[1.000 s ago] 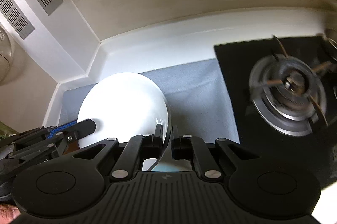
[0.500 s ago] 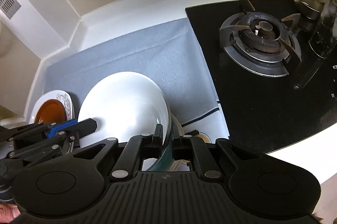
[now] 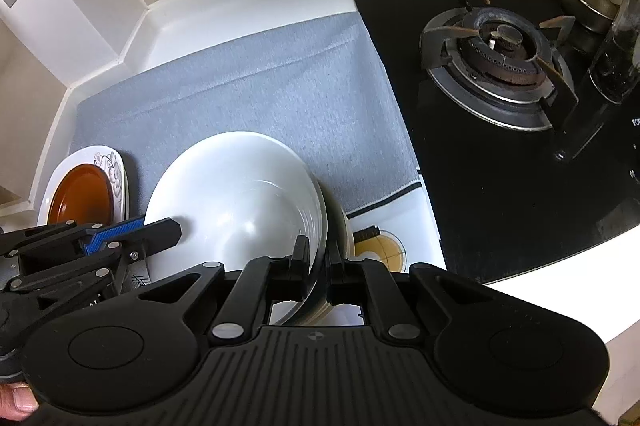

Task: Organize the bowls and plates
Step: 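Lower the blue-patterned bowl into the bowl stack held by the right gripper, then open the left gripper and close it on the bowl stack rim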

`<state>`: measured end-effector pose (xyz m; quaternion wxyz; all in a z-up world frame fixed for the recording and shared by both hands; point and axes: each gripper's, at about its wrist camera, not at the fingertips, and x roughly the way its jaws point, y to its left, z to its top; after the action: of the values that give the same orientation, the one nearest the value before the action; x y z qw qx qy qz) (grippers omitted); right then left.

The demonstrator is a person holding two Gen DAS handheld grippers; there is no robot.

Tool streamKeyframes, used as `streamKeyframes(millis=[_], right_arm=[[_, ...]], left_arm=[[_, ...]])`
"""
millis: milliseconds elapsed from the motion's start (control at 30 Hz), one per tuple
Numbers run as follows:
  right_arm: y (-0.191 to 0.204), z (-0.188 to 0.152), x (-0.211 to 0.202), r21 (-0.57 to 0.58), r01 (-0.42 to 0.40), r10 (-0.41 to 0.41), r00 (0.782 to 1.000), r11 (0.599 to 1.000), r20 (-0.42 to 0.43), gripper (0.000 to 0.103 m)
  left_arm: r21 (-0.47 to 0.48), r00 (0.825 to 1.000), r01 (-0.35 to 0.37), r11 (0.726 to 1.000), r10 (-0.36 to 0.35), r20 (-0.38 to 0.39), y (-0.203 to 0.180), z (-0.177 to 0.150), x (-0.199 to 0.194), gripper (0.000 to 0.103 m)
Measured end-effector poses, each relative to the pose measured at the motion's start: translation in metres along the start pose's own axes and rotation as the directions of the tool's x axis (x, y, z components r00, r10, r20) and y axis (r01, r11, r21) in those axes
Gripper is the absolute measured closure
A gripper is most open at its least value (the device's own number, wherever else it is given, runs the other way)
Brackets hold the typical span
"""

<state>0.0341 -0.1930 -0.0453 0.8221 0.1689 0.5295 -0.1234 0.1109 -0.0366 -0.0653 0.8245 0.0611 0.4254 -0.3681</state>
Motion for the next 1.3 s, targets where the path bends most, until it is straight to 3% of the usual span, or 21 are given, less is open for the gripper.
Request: streamKeyframes(millis=[500, 900, 1300], right_arm=[[0.008, 0.006, 0.001, 0.001, 0.046, -0.046, 0.999, 0.999, -0.018, 0.094], [0.01, 0.007, 0.004, 0.071, 0.053, -0.05, 0.998, 0.996, -0.044, 0.094], [-0.014, 0.005, 0.005, 0.294, -0.02, 0.05, 0.994, 0.955, -0.094, 0.094]], left_arm=[[0.001, 1.0, -0.012, 1.0, 0.012, -0.015, 0.003, 0.0, 0.011, 0.094], [0.03, 1.0, -0.03, 0.999, 0.03, -0.005, 0.002, -0.002, 0.009, 0.094], [0.041, 1.0, -0.027, 0.999, 0.027, -0.004, 0.002, -0.002, 0.009, 0.095]])
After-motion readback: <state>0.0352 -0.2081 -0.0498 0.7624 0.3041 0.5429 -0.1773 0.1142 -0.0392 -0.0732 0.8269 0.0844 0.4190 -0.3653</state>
